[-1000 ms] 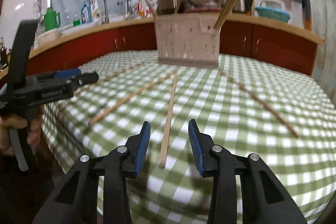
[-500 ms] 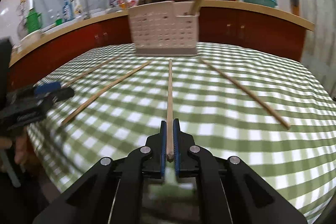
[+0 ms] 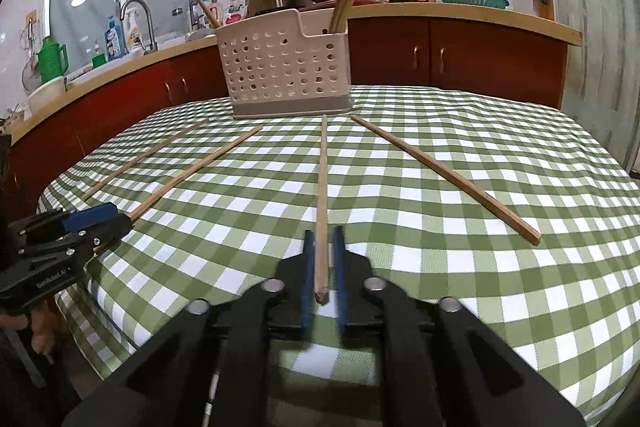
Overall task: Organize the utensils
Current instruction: 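Move both tools to the loose chopsticks and close each on one, then lift both held chopsticks upright and carry them over the holder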
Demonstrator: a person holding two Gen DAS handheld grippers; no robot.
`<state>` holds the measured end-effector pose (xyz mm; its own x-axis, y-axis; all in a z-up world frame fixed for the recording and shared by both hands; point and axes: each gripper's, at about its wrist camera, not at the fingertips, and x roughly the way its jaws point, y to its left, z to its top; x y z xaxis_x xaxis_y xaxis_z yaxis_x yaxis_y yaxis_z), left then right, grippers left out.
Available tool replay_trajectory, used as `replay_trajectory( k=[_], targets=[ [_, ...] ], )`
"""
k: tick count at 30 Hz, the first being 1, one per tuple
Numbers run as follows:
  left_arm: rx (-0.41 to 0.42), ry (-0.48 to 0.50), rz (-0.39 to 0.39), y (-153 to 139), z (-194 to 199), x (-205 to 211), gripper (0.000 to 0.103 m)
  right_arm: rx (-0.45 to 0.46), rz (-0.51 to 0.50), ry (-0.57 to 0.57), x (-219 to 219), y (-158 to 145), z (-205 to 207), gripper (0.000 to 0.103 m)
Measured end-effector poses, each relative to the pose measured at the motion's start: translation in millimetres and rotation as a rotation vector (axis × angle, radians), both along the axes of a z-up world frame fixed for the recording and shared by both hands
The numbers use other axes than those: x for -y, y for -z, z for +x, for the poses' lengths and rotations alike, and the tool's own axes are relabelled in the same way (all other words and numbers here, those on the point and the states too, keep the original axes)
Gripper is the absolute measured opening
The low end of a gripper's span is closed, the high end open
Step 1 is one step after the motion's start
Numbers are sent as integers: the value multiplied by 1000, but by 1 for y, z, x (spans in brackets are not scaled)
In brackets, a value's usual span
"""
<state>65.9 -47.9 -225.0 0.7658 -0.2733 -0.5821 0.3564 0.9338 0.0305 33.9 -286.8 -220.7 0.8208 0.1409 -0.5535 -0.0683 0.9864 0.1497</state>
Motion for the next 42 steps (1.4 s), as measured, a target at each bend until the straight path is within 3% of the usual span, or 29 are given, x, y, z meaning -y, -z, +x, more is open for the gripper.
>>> replay_trajectory(
  k=[4,7,13,15,22,35,42],
  targets=[
    [26,3,-3,2,-4,0,30,29,1,-8,0,0,-7,36],
    [39,0,-2,2,-8,0,28,38,10,-12,2,1,-9,36],
    [51,27,1,3,-14,4,13,28,43,17,12,2,-10,10],
    [49,32,0,3,-14,5,7,27,42,15,13,1,-11,9],
    [31,14,-19,-6,-10,-4,6,56,6,3,9,-14,-17,7],
    [171,-16,-45,-77,-13,-16,6,207,-37,12,9,-91,-26,7],
    [200,-18,-60,-116,-7,-20,6,245,-21,14,13,-124,-24,7]
  ],
)
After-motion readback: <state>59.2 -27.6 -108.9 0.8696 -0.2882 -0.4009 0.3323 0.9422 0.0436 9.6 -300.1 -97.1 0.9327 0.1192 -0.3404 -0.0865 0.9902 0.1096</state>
